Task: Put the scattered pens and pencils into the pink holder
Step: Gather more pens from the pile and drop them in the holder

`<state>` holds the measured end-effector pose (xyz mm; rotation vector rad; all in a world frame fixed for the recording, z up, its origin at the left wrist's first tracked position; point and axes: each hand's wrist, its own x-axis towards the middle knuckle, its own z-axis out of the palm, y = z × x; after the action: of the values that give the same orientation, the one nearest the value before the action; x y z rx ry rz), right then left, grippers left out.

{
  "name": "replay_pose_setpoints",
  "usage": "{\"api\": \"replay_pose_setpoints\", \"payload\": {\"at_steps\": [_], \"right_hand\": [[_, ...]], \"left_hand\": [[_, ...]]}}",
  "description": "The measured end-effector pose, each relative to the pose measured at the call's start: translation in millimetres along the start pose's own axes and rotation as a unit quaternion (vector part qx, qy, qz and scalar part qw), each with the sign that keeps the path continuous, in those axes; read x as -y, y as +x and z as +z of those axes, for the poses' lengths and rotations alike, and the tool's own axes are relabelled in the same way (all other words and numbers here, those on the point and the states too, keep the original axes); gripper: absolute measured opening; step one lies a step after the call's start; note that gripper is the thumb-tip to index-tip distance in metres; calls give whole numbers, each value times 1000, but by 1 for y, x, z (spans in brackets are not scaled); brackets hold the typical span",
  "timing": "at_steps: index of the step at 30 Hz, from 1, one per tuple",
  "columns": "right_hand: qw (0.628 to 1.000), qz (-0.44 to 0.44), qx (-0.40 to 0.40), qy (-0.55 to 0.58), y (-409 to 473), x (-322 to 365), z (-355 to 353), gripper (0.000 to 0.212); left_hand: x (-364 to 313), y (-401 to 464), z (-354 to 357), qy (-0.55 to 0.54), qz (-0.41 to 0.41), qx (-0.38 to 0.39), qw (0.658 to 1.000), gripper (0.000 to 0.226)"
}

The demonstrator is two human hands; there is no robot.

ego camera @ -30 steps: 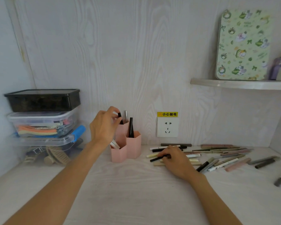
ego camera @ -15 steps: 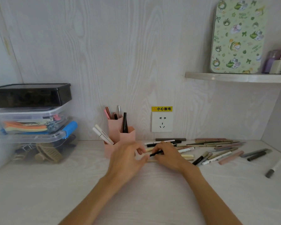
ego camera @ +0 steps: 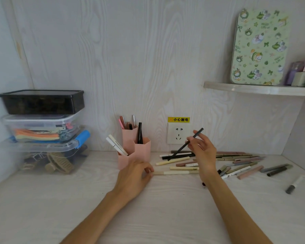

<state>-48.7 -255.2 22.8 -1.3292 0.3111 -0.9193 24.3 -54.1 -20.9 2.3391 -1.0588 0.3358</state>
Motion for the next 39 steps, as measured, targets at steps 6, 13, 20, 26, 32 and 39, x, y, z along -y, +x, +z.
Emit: {"api": "replay_pose_setpoints", "payload": {"at_steps": [6,13,20,26,32,39], "right_hand": [[996,-1,5,93,-5,6,19,58],[990,-115,-26,81,4,39,84,46],[928,-245,76,-269,9,47,132,43],[876,-259,157,-375,3,34,146,41],[809,-288,220,-463,4,15,152,30],[845,-253,260,-394,6,13,136,37]], "left_hand": [[48,-24,-32,67,-45,-29,996,9],[68,-27,-41,9,-115,-44,992,14],[74,-27,-41,-7,-114,-51,992,16],[78,-27,-36,-11,-115,-48,992,16],[81,-25,-35,-16,-111,-47,993,14],[80,-24,-38,-122,-163,-58,977,11]]}}
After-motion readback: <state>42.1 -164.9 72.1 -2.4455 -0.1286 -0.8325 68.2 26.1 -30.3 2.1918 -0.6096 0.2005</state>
